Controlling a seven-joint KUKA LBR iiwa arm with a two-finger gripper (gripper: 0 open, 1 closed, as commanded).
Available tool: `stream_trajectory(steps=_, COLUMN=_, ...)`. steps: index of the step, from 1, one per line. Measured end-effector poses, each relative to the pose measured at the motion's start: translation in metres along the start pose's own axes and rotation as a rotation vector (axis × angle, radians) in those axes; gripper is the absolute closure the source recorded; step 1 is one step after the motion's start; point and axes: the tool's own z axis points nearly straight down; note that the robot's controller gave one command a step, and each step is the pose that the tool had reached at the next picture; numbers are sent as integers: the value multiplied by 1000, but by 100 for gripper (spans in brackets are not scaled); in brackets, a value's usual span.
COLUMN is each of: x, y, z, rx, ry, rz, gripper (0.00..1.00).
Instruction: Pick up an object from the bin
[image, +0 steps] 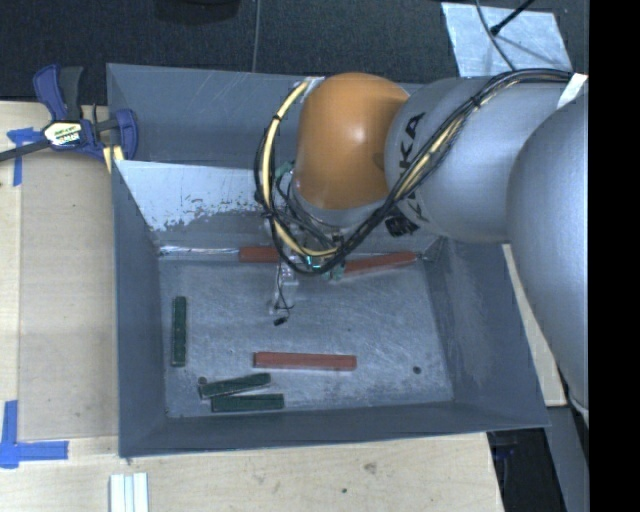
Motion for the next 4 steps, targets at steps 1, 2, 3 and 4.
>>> stream_trajectory(steps=1, x=106, y=-34, z=41, rx=0, ry=-5, rz=132, gripper=0)
stream_trajectory(steps=2, x=76, y=-79, z=87, rx=2, ry=-6, rz=42, gripper=0)
stream_trajectory(steps=3, x=75, y=-77, z=85, rx=-1, ry=-10, rz=42, gripper=100)
stream_trajectory(steps=4, x=85, y=-69, z=-68, rx=0, ry=-17, rz=-56, gripper=100)
